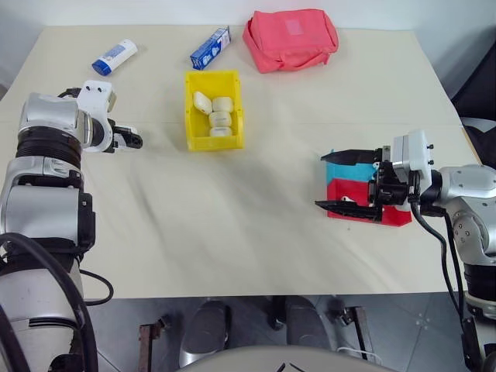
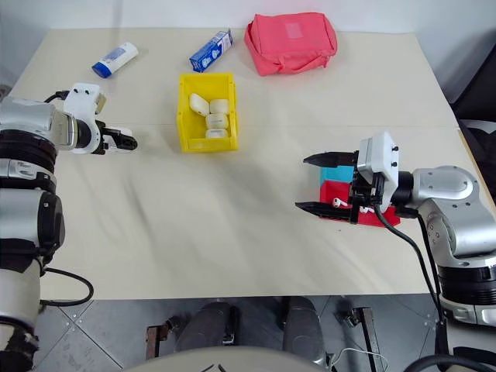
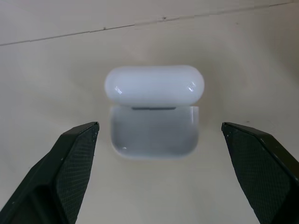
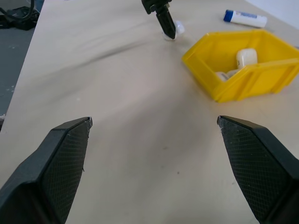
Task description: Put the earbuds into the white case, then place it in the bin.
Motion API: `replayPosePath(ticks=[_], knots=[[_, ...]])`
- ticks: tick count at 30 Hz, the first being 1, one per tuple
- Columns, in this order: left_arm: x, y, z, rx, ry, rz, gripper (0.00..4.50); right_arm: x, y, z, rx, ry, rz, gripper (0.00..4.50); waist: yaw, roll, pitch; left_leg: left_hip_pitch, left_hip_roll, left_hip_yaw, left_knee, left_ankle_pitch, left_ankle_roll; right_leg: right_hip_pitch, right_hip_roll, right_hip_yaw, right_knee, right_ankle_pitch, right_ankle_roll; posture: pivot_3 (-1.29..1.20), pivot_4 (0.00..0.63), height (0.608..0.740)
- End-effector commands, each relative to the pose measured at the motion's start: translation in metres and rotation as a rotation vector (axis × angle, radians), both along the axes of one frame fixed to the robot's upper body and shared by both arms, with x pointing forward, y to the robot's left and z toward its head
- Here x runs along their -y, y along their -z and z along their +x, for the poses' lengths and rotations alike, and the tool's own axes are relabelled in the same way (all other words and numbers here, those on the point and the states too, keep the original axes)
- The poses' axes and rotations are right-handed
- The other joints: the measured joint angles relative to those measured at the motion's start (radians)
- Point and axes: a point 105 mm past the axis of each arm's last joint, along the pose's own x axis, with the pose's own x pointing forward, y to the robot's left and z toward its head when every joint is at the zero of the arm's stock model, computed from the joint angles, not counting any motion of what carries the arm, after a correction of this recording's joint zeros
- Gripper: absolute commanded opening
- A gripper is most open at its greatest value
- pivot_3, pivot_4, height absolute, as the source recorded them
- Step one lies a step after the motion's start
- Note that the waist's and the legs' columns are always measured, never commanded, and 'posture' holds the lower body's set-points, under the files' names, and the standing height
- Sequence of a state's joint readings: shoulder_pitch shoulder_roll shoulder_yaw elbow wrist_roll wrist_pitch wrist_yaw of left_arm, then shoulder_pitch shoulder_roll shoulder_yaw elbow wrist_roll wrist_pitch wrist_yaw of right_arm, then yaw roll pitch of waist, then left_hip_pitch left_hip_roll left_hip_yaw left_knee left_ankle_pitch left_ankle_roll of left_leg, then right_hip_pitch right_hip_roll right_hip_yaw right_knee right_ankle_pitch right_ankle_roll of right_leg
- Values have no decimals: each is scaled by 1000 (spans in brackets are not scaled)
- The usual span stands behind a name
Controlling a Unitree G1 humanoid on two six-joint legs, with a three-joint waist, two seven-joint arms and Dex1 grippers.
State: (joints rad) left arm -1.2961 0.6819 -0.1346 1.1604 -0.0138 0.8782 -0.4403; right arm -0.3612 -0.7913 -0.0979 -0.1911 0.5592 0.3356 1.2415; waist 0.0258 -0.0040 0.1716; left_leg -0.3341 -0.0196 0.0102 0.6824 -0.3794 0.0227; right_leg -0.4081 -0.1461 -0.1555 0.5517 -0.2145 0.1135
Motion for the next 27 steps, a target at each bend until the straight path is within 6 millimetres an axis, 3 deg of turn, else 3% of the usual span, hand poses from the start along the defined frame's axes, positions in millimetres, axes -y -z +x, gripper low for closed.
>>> replayPosePath(ticks=[1, 15, 27], knots=[[-3, -15, 6, 60, -8, 20, 4473, 5, -14, -3, 54, 15, 2, 4500, 1, 0, 0, 0, 0, 0, 0, 0, 0, 0, 0, 0, 0, 0, 0, 0, 150, 740], [2, 5, 2, -1, -58, -43, 4473, 7, -14, 0, 60, 28, -8, 4500, 0, -2, 1, 0, 0, 0, 0, 1, 1, 0, -1, 0, 1, 0, 1, 0, 150, 740], [4, 6, 4, 18, -68, -78, 4473, 7, -16, 1, 65, 37, -3, 4500, 1, -2, 0, 0, 0, 1, 0, 1, 1, 0, -1, 0, 1, 0, 1, 0, 150, 740]])
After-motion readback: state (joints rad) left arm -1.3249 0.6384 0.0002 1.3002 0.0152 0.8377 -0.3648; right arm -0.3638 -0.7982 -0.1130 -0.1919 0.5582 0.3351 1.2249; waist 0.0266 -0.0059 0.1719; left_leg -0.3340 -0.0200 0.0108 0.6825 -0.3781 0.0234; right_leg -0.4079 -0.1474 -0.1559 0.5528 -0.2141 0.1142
